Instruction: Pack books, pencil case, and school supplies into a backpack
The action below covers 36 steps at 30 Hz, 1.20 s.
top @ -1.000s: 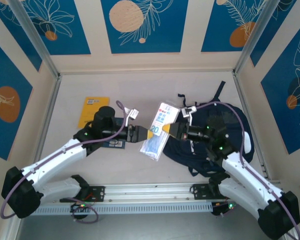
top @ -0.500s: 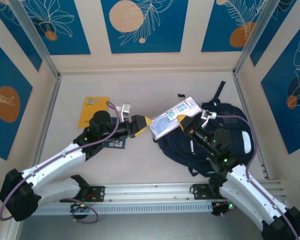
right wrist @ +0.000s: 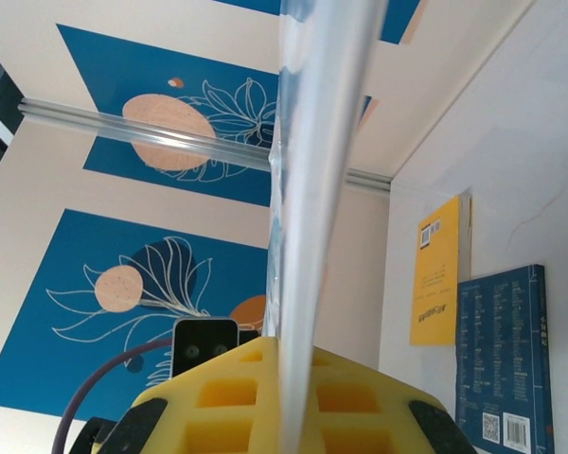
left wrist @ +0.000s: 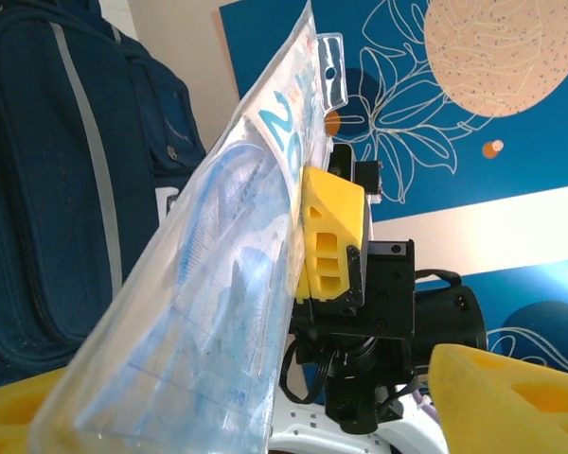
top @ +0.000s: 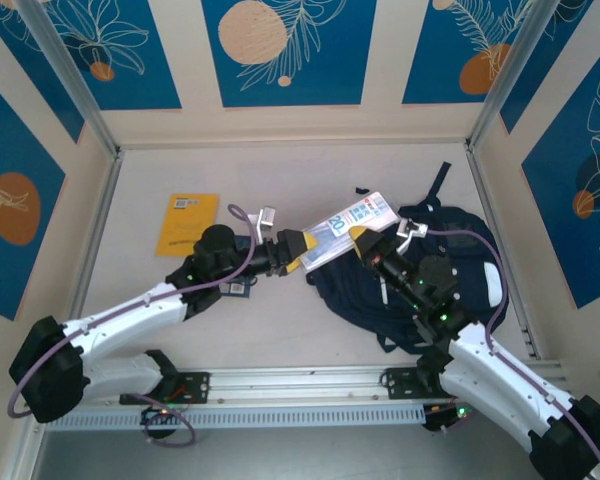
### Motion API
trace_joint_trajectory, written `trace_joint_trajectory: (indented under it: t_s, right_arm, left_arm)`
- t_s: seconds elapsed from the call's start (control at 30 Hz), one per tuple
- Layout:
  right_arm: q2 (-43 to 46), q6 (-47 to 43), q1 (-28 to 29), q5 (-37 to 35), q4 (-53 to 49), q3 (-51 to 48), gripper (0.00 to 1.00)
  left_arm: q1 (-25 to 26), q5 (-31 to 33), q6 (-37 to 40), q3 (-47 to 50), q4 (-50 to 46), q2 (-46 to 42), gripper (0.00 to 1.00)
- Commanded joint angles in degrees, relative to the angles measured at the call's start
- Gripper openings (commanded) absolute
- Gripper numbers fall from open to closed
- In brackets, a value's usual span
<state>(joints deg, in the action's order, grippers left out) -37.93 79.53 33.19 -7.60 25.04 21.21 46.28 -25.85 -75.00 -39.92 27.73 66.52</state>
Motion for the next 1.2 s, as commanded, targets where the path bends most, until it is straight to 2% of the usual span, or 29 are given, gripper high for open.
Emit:
trace_joint_trajectory:
  t_s: [0.0,0.27,0.5,0.57,0.63,0.67,0.73,0.77,0.83,0.9,1.0,1.1,1.17]
  right_arm:
    - [-0.4,0.4,1.2,-3.2,4.2,0.9,0.00]
    - [-0.6,-0.2,3.8,-5.2,4.8,0.3,0.00]
    - [-0.4,-1.2,5.2,-6.7,2.8,0.5,0.00]
    - [-0.1,-2.1,5.4,-6.7,1.3,1.0,0.00]
    - [0.8,-4.2,5.5,-6.8,-2.3,2.1,0.01]
    - [1.5,-5.4,5.5,-7.3,-5.5,2.9,0.09]
    - [3.1,-6.7,5.5,-9.8,-16.7,6.0,0.37]
    - [3.5,-7.8,5.5,-10.6,-21.0,7.2,0.46]
    - [4.3,-11.4,5.2,-12.2,-30.0,9.9,0.54]
    - [4.5,-15.2,4.6,-13.4,-38.3,12.4,0.56]
    - [2.5,-24.0,1.1,-9.6,-46.7,16.7,0.55]
    - [-8.6,-32.7,-8.3,1.3,-58.5,25.5,0.46]
    - [-16.4,-38.6,-12.9,7.4,-63.6,30.1,0.45]
  left_arm:
    - [0.8,1.1,-0.2,-2.3,4.3,0.4,0.69]
    - [0.9,3.2,1.3,-3.1,3.9,1.1,0.41]
    - [0.9,3.2,2.5,-3.6,3.6,1.5,0.05]
    - [0.9,3.7,3.9,-3.7,1.6,0.5,0.00]
    - [0.8,4.7,5.9,-3.8,-1.5,-1.1,0.00]
    - [0.7,5.3,6.9,-3.9,-3.2,-2.1,0.00]
    - [0.4,7.2,10.3,-4.4,-8.9,-4.9,0.00]
    - [0.2,8.4,12.4,-5.0,-12.8,-6.3,0.00]
    - [-0.5,12.0,17.3,-7.0,-23.3,-9.4,0.00]
    - [-1.3,14.7,21.4,-9.1,-32.4,-11.7,0.00]
    - [-3.3,16.6,26.4,-11.9,-42.9,-13.9,0.00]
    - [-4.4,18.7,33.3,-15.0,-51.9,-14.8,0.00]
    - [-5.0,20.3,37.1,-16.7,-56.4,-15.1,0.00]
